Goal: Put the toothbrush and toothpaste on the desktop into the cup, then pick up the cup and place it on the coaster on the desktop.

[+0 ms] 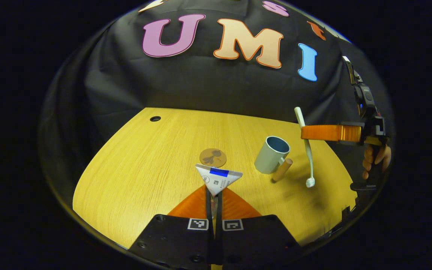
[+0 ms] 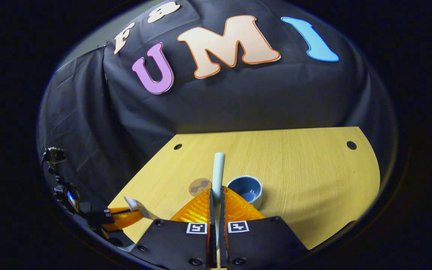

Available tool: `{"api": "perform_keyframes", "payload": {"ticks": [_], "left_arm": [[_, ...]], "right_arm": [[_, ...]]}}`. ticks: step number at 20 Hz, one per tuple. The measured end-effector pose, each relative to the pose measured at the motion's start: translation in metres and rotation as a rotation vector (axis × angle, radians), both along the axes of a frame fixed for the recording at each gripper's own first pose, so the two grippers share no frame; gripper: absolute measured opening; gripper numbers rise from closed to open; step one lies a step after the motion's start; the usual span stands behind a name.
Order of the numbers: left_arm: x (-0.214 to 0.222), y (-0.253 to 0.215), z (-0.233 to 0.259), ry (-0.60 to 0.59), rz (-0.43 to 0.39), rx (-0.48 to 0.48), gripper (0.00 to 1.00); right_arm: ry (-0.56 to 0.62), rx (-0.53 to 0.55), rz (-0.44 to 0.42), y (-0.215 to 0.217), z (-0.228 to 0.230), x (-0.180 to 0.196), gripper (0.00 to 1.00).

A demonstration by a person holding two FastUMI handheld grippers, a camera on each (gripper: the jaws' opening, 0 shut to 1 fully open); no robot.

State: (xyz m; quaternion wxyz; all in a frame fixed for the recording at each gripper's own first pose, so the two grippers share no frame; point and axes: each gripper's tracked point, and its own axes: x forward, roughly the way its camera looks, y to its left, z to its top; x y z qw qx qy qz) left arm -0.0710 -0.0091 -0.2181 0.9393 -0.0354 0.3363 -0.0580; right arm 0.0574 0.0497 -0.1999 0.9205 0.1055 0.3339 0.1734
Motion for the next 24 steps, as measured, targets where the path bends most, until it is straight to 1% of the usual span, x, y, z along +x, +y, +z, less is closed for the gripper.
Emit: {"api": "perform_keyframes", "payload": {"ticks": [1,2,4,6,8,12,15,19,20,21,23,24], "left_arm": [[0.000,0.000,0.003,-0.007,0.000,0.003,0.00],[-0.001,-0.001,0.007,-0.010,0.000,0.007,0.00],[-0.002,-0.003,0.014,-0.024,-0.001,0.008,0.00],[-0.003,-0.002,0.017,-0.031,-0.001,0.013,0.00],[-0.002,-0.003,0.019,-0.033,0.000,0.021,0.00],[-0.002,-0.005,0.023,-0.036,-0.001,0.029,0.00],[-0.002,-0.004,0.023,-0.034,0.004,0.034,0.00],[-0.001,-0.004,0.026,-0.040,0.006,0.051,0.00],[-0.001,-0.004,0.027,-0.042,0.006,0.052,0.00],[-0.002,-0.004,0.027,-0.048,0.006,0.053,0.00],[0.000,-0.006,0.030,-0.058,0.000,0.050,0.00],[0.002,-0.007,0.033,-0.064,-0.007,0.046,0.00]], "right_arm": [[-0.050,0.007,-0.029,-0.002,0.005,0.016,0.06],[-0.079,0.020,-0.034,-0.002,0.010,0.029,0.06],[-0.141,0.027,-0.068,-0.003,0.017,0.045,0.05],[-0.173,0.027,-0.089,-0.004,0.014,0.064,0.05],[-0.168,0.031,-0.100,-0.003,0.004,0.073,0.05],[-0.236,0.016,-0.138,-0.008,0.005,0.095,0.05],[-0.246,-0.043,-0.142,-0.013,-0.011,0.102,0.05],[-0.224,-0.080,-0.120,-0.013,-0.027,0.095,0.07],[-0.215,-0.080,-0.116,-0.013,-0.030,0.090,0.11],[-0.207,-0.084,-0.115,-0.014,-0.032,0.088,0.12],[-0.194,-0.085,-0.110,-0.015,-0.036,0.076,0.27],[-0.187,-0.088,-0.109,-0.017,-0.038,0.070,0.37]]}}
